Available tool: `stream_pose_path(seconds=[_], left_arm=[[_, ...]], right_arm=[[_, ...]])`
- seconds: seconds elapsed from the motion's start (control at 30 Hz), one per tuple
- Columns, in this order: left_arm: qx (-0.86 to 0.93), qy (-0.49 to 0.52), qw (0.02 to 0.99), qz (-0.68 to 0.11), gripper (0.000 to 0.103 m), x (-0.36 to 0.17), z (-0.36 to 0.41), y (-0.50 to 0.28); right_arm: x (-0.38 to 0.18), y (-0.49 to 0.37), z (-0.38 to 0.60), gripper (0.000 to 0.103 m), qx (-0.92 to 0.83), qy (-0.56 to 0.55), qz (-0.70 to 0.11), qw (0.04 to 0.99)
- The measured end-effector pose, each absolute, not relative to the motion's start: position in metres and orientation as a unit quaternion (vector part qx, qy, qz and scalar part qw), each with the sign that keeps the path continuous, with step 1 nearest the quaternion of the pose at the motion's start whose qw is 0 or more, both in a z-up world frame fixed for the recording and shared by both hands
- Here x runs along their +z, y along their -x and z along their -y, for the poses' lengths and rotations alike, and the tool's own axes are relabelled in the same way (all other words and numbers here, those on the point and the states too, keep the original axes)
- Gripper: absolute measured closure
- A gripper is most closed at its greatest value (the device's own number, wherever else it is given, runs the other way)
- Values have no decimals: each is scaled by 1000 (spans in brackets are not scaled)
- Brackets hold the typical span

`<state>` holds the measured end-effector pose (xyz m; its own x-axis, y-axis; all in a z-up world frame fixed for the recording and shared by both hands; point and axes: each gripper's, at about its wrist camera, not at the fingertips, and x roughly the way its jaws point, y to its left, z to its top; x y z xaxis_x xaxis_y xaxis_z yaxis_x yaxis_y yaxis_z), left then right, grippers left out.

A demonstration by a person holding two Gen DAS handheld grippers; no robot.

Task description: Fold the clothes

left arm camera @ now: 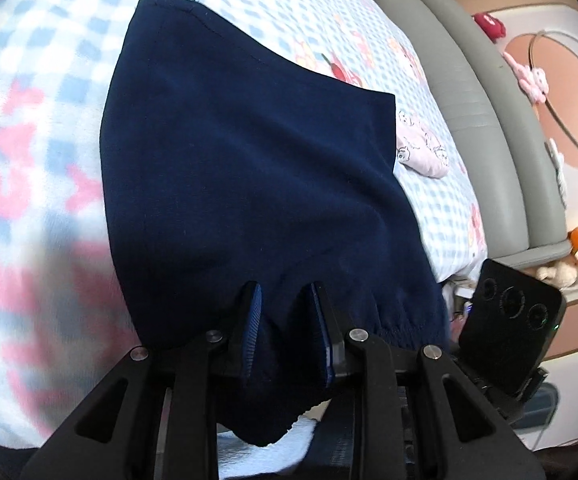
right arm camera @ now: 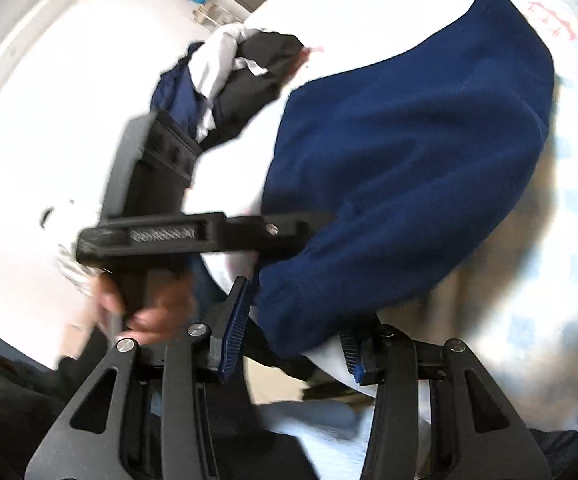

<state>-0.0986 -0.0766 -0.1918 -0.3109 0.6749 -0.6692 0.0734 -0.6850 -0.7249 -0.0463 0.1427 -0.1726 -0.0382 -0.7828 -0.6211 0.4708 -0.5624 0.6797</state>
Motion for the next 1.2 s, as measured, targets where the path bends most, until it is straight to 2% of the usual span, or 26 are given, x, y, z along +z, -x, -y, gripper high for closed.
stream_pose_path(seconds=[0.17,0.23,0.4,0.53,0.63,0.7,0.73,0.8,0.83,0.87,1.03,1.2], left_arm=[[719,563,211,349,75,-193,83,107],[719,550,201,375,74,-186,95,101],[743,532,186,360,74,-167,106,95],[762,518,173,348,74,-152,116,90],[772,499,173,354,74,-143,123,90],[770,466,196,390,74,-136,125,94],[776,455,197,390,73,-131,127,93],[793,436,191,380,62,-122,129,91],[799,434,193,369,52,-121,128,92],[804,433,195,358,49,-120,128,93],[839,441,155,278,47,-119,135,89],[849,426,204,234,43,-115,130,82]], right_arm=[[-181,49,-117,59,-697,-548,128,445],[-178,52,-118,59,-697,-540,145,449],[-169,57,-124,60,-688,-531,185,458],[-163,70,-135,60,-668,-526,257,460],[-158,89,-134,57,-659,-525,295,451],[-151,103,-119,48,-662,-519,314,440],[-149,108,-120,46,-668,-514,318,433],[-146,116,-119,44,-677,-512,311,427],[-145,119,-118,44,-682,-511,308,424],[-144,123,-117,44,-686,-510,304,421],[-138,141,-113,44,-707,-504,285,406],[-122,142,-125,42,-745,-480,256,386]])
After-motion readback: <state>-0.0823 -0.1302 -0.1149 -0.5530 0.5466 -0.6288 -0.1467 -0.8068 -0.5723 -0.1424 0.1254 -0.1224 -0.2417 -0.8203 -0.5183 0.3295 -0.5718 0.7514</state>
